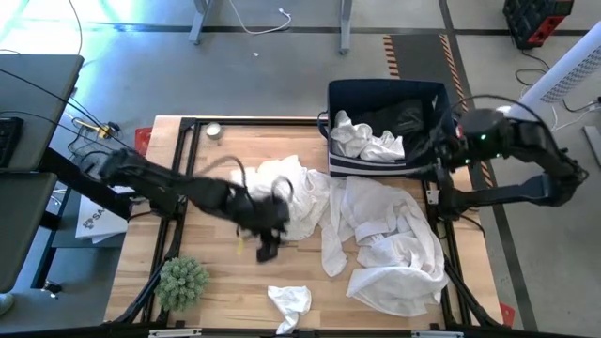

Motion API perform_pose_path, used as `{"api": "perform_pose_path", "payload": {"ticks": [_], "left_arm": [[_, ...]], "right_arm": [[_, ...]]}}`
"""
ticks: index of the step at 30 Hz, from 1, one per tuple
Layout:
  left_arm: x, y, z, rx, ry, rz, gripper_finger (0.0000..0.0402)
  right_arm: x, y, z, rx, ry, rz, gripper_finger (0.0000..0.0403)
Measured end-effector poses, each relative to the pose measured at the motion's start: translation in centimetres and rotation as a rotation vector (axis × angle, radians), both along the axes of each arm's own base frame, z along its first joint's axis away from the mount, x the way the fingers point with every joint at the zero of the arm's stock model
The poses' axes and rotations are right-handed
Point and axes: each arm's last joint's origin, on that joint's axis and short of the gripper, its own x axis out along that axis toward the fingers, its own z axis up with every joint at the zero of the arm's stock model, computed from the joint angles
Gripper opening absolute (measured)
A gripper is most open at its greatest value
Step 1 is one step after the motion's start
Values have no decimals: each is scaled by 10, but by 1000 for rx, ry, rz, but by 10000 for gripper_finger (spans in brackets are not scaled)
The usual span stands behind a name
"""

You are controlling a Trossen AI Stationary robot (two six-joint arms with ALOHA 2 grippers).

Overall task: Sort clothes
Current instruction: Put the white sock into the blue laundry organizer

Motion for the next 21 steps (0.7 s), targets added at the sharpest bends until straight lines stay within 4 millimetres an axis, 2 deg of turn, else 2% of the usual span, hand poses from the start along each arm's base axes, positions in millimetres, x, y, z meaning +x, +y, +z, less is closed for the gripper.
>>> {"api": "perform_pose_path", "payload": {"ticks": [5,10,12,15,21], "left_arm": [[14,-49,-46,65,75,-265,170],[31,-100,-91,38,0,-489,170],[33,-114,-110,82,3,-526,170],[32,-125,-135,167,44,-490,170],[36,-129,-174,187,141,-467,168]], "right_arm": [[14,3,-22,5,24,33,199],[27,3,-31,5,22,40,199],[29,3,-32,8,29,46,199],[29,3,-32,8,30,49,199],[29,3,-32,-18,27,68,199]]}}
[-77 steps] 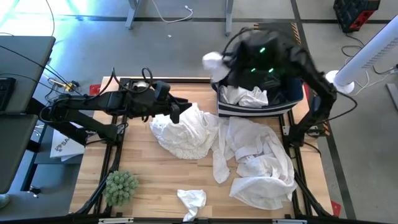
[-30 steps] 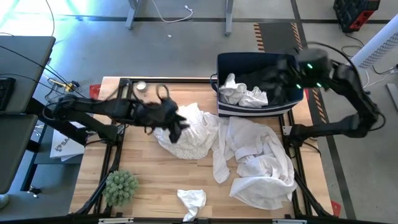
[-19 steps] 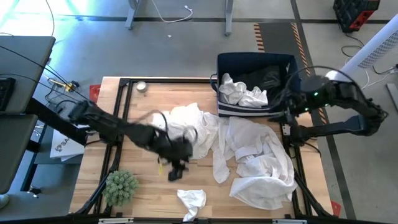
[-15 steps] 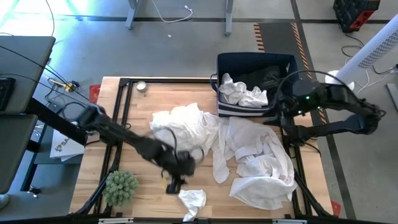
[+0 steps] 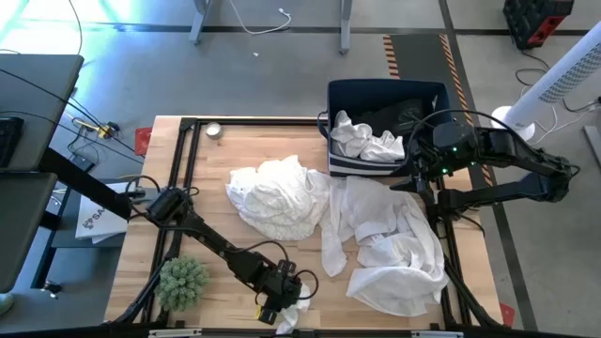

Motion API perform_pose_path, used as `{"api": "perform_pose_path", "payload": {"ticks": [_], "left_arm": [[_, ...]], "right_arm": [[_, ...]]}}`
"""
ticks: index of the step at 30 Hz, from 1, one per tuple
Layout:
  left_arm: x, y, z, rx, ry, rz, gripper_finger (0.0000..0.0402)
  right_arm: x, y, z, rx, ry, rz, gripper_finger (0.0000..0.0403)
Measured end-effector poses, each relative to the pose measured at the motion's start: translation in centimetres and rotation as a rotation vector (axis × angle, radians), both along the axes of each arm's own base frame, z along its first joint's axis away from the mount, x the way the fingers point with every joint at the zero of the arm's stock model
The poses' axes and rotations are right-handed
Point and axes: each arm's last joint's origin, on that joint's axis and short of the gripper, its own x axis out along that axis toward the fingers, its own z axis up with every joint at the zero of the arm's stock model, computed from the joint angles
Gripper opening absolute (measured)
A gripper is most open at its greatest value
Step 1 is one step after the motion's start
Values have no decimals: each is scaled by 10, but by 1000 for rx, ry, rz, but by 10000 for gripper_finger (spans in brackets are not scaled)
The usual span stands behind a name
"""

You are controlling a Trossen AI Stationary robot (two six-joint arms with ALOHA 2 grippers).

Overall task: Sort clothes
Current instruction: Put the white sock into the blue laundry organizer

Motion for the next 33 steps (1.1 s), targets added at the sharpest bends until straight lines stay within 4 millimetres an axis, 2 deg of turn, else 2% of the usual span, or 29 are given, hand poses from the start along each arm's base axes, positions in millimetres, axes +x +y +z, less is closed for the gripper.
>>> {"api": "perform_pose_path", "payload": {"ticks": [4,9,13,19,24,29,33], "left_arm": [[0,9,-3,-1,91,80,127],[-3,38,3,-12,284,281,20],[-5,65,20,37,315,398,14],[-13,110,88,30,175,539,5],[-31,151,156,-4,-93,723,3],[-53,182,207,-35,-364,869,2],[-66,197,234,-56,-511,904,2]], "right_arm": [[0,0,0,8,-2,-6,199],[2,0,3,2,-33,-3,199],[6,-1,9,-38,-117,18,199],[9,-1,40,-104,-340,39,199],[22,-2,63,-142,-421,57,199],[59,-5,75,-185,-407,135,199],[96,-8,75,-222,-371,186,199]]}}
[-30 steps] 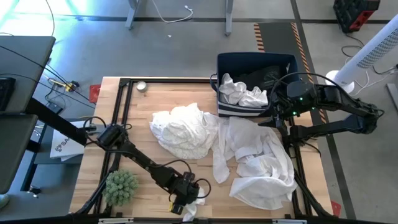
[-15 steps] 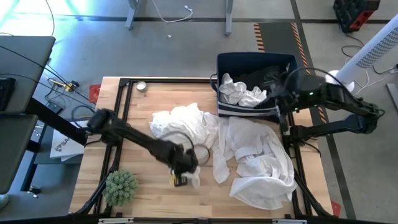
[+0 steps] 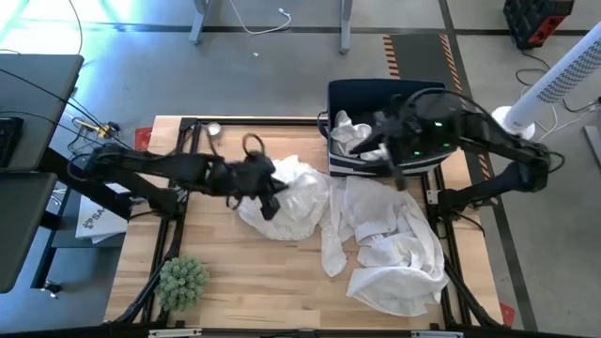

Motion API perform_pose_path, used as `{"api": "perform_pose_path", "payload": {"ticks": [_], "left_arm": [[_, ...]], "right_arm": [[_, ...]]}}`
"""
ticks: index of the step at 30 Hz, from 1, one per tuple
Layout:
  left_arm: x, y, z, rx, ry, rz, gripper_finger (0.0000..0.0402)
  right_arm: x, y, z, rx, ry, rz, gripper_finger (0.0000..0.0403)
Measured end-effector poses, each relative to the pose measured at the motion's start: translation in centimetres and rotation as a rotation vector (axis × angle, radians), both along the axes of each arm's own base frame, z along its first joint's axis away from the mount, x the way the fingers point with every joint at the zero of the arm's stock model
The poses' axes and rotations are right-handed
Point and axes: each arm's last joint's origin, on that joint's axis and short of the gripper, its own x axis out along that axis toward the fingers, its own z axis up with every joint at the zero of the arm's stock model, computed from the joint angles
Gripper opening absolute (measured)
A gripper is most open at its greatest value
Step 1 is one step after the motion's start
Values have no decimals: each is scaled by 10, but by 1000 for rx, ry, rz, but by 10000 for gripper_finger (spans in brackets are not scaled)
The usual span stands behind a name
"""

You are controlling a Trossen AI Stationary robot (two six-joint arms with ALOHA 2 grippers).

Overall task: Sort clothes
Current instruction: Put the white sock into the blue laundry organizer

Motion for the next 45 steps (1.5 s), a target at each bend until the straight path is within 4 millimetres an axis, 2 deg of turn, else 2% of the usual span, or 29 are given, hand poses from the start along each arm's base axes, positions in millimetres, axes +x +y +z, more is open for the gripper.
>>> {"api": "perform_pose_path", "payload": {"ticks": [6,13,18,22,26,28,31,35,40,45], "left_arm": [[-7,13,29,47,-197,-2,1],[-3,22,38,57,-283,-46,1],[-3,25,40,71,-304,-46,4],[-3,24,43,94,-321,-57,13],[-2,25,43,90,-326,-47,32],[-3,25,43,88,-323,-50,52],[-4,25,42,88,-306,-51,86],[-5,25,38,56,-270,-37,123],[-6,23,35,-8,-253,-23,137],[-7,18,34,-15,-247,-36,136]], "right_arm": [[61,-6,-13,-75,66,45,199],[122,-15,-26,-240,97,29,199],[146,-17,-34,-279,137,53,189],[151,-18,-44,-260,214,59,135],[147,-18,-43,-206,258,3,39],[142,-19,-40,-212,276,-23,15],[128,-21,-29,-242,303,-114,22],[89,-34,-9,-297,390,-255,10],[35,-71,-3,-292,555,-434,14],[-7,-116,-16,-207,676,-626,18]]}}
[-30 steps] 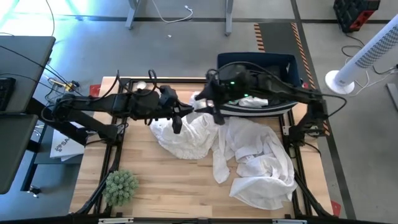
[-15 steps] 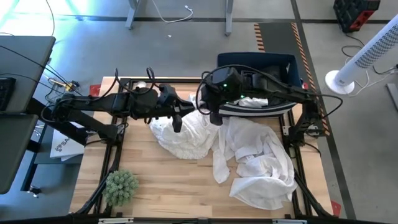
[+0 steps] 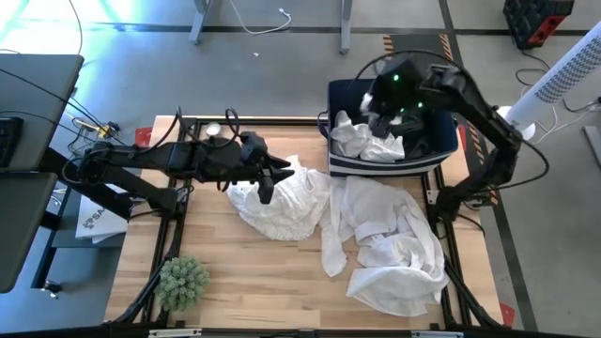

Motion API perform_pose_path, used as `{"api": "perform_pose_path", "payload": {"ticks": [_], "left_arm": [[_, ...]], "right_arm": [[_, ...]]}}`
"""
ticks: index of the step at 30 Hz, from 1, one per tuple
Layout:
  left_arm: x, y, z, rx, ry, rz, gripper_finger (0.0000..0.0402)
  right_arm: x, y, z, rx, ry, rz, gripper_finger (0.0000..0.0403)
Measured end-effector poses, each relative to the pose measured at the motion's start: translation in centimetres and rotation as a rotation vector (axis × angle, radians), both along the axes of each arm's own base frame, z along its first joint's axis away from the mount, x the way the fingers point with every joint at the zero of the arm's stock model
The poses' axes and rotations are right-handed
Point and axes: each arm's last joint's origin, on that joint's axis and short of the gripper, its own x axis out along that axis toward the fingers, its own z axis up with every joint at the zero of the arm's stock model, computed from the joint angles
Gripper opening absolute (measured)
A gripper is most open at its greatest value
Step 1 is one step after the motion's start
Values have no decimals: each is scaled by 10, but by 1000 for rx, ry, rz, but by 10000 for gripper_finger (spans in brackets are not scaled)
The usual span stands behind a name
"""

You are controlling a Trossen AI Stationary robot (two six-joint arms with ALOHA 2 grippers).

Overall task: Sort clothes
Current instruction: Put the white sock into the blue laundry organizer

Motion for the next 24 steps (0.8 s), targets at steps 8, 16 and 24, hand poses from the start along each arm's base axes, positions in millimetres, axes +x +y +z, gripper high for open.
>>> {"api": "perform_pose_path", "payload": {"ticks": [8,16,24], "left_arm": [[-1,-5,-1,-36,5,-1,136],[-3,-11,-7,-103,48,12,136],[-4,-13,-8,-101,62,12,136]], "right_arm": [[-29,-49,-81,178,170,-201,20],[-43,-74,-159,316,176,-301,81],[-55,-76,-113,306,146,-405,180]]}}
